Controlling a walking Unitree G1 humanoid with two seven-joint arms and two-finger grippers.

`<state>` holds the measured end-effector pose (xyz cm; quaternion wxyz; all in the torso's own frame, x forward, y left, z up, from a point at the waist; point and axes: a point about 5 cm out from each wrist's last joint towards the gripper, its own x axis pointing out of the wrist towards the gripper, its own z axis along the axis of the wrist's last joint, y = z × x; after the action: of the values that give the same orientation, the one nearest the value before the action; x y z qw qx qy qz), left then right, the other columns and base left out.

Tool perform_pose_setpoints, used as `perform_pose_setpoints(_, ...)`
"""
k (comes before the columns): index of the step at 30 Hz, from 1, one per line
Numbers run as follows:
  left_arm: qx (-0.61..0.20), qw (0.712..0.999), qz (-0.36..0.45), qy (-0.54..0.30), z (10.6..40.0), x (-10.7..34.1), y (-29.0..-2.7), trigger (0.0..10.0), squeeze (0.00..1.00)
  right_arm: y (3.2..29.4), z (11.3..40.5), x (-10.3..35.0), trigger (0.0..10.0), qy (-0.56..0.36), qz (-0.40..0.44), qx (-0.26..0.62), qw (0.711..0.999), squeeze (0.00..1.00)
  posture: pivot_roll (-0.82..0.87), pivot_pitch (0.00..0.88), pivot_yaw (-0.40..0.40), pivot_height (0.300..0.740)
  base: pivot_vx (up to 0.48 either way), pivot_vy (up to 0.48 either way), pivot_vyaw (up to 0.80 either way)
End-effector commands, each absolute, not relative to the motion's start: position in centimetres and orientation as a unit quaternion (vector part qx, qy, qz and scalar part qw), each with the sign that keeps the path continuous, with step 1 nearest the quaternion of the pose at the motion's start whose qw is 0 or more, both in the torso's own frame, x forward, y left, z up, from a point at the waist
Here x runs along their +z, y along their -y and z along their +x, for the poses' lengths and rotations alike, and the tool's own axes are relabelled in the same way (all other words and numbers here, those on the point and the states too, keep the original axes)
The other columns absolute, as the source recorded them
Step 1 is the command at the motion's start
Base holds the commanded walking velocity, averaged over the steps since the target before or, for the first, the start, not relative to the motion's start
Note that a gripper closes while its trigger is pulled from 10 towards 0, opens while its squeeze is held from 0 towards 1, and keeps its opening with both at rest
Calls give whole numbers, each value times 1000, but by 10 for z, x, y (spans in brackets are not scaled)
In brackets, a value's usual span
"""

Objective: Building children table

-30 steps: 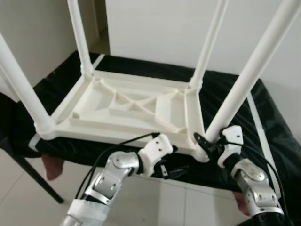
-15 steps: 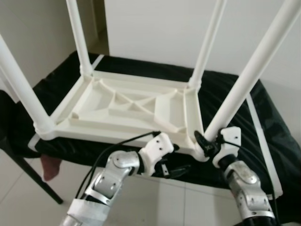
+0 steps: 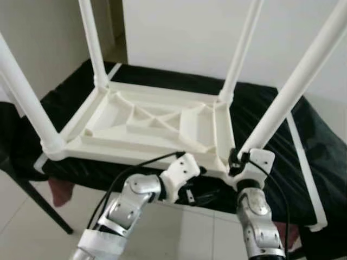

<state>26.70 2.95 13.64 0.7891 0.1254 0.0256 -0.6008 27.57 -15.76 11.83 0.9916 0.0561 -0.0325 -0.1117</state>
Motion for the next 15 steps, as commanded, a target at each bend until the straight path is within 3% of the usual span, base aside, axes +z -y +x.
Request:
perform_pose_setpoints(1, -591, 797, 123, -26, 267, 136, -28, 10000, 0, 158, 271, 107, 10000, 1, 83, -139, 987, 0, 27, 0, -40, 740, 0, 0, 0)
perform_pose_setpoints(11, -594, 795, 122, -26, 267, 136, -26, 10000, 0, 155, 269, 114, 10000, 18, 82, -133, 988, 0, 23, 1, -42, 740, 0, 0, 0)
perform_pose_setpoints(12, -594, 795, 122, -27, 266, 135, -27, 10000, 0, 156, 269, 114, 10000, 20, 85, -135, 987, 1000, 22, 3, -43, 740, 0, 0, 0)
perform_pose_setpoints(15, -594, 795, 121, -28, 265, 134, -26, 10000, 0, 160, 268, 116, 10000, 28, 94, -130, 987, 1000, 21, 4, -48, 740, 0, 0, 0)
